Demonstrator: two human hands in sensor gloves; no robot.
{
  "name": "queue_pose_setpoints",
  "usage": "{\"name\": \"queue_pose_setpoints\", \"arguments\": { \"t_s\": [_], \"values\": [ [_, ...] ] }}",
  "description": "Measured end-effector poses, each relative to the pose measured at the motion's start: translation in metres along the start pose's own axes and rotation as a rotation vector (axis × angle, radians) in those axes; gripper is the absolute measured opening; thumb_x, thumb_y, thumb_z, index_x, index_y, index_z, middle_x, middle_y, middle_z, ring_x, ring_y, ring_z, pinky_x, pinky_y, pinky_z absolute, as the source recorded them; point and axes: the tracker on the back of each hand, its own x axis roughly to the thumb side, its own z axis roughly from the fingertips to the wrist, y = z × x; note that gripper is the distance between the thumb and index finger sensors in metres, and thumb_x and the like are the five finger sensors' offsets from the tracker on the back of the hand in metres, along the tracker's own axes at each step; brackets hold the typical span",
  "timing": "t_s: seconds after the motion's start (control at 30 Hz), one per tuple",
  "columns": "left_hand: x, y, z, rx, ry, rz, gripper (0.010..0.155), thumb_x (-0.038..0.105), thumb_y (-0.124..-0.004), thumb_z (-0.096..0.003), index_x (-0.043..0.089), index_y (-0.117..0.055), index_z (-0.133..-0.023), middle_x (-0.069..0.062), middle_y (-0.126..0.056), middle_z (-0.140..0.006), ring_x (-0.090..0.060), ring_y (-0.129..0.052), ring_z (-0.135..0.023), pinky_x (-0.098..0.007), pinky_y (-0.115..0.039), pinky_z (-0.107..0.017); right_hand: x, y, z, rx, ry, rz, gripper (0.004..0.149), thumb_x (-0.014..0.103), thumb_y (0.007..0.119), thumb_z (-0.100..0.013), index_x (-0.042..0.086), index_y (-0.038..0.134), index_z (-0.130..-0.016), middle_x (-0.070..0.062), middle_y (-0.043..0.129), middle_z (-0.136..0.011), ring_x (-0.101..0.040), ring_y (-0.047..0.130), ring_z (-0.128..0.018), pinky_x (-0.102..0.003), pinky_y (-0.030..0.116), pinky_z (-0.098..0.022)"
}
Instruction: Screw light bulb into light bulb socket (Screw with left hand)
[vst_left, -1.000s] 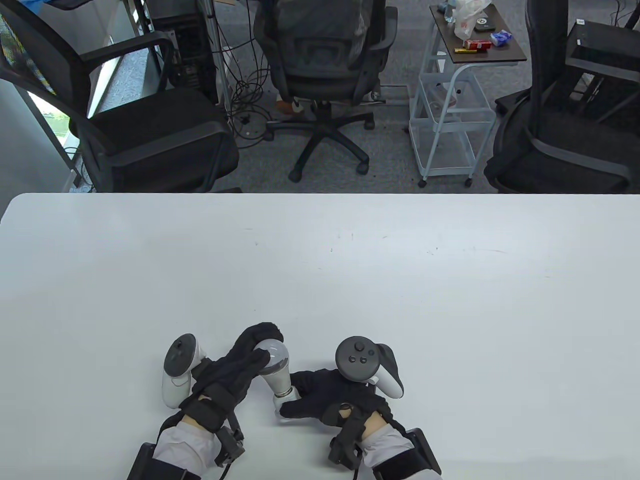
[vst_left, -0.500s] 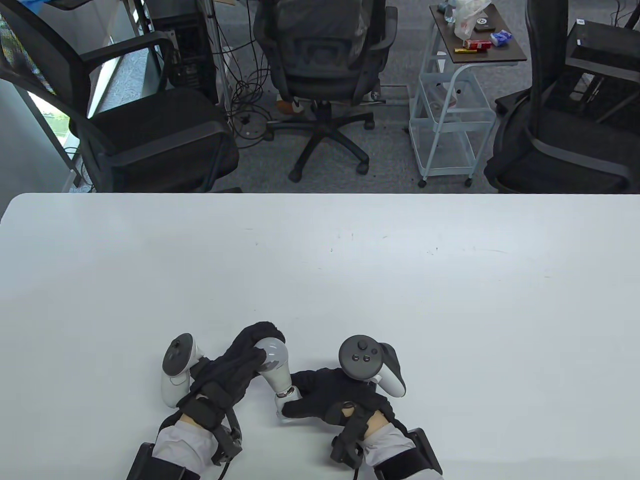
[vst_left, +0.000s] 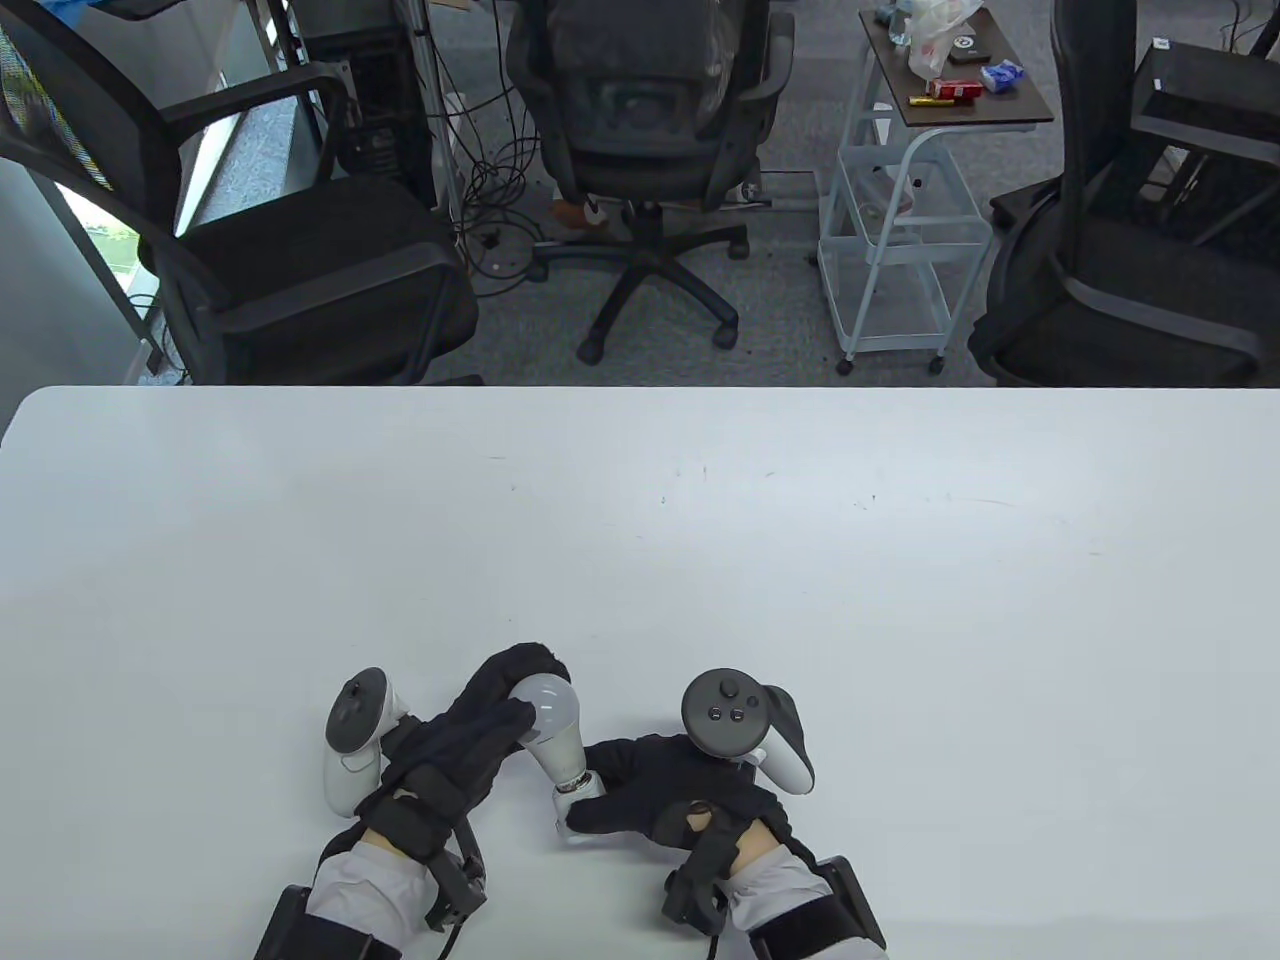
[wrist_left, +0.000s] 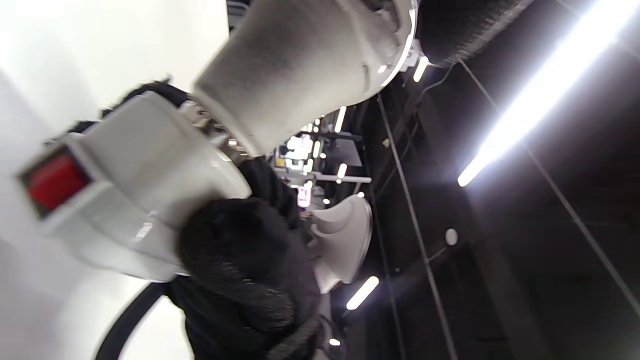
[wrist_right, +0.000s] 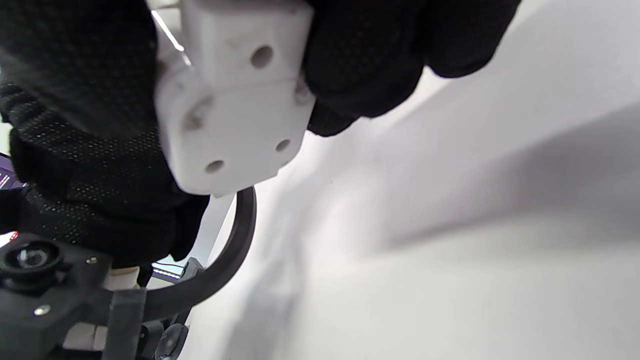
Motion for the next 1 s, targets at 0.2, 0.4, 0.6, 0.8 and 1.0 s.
{"name": "queue_pose_setpoints", "arguments": {
  "t_s": [0.2,0.4,0.6,0.8,1.0],
  "values": [
    [0.0028,0.0012,0.0013,0.061,0.034,-0.097,0.073,0.055,-0.076,-0.0638,0.025,-0.038,-0.119,-0.025,-0.045,-0.112,-0.051,-0.040,-0.106,-0.085,-0.034,-0.065,0.0009,0.0010,0.0001,-0.004,0.023,0.057,0.064,0.044,0.096,-0.043,0.002,0.077,-0.087,-0.025,0.089,-0.077,-0.033,0.091,-0.051,-0.060,0.070,-0.056],
    [-0.0022,-0.0027,-0.0024,-0.078,-0.052,0.120,0.074,0.041,-0.066,-0.0661,0.014,-0.025,-0.121,-0.024,-0.036,-0.123,-0.055,-0.027,-0.110,-0.088,-0.029,-0.064,0.0004,-0.0003,0.0006,-0.015,0.011,0.040,0.064,0.045,0.096,-0.043,0.002,0.077,-0.087,-0.025,0.090,-0.076,-0.032,0.092,-0.051,-0.060,0.070,-0.056],
    [0.0002,-0.0032,-0.0008,-0.007,0.015,-0.058,0.081,0.065,-0.072,-0.0623,0.027,-0.030,-0.120,-0.029,-0.022,-0.116,-0.055,-0.015,-0.106,-0.086,-0.025,-0.065,0.0015,0.0008,0.0004,-0.017,0.018,0.071,0.064,0.044,0.096,-0.043,0.002,0.077,-0.087,-0.025,0.089,-0.077,-0.033,0.091,-0.051,-0.060,0.069,-0.056],
    [-0.0024,-0.0003,-0.0002,-0.003,-0.032,0.033,0.069,0.044,-0.067,-0.0662,0.015,-0.036,-0.120,-0.025,-0.039,-0.118,-0.052,-0.033,-0.109,-0.086,-0.033,-0.065,0.0001,0.0009,-0.0001,-0.010,0.034,0.088,0.064,0.044,0.096,-0.043,0.002,0.077,-0.087,-0.026,0.089,-0.077,-0.033,0.091,-0.051,-0.061,0.069,-0.057],
    [-0.0048,-0.0065,-0.0018,-0.001,0.005,0.002,0.075,0.056,-0.059,-0.0675,0.017,-0.024,-0.121,-0.032,-0.017,-0.119,-0.057,-0.009,-0.106,-0.086,-0.024,-0.064,-0.0012,-0.0006,0.0005,-0.021,0.041,0.076,0.064,0.044,0.096,-0.043,0.002,0.076,-0.088,-0.026,0.089,-0.077,-0.033,0.091,-0.051,-0.061,0.069,-0.057]
  ]
}}
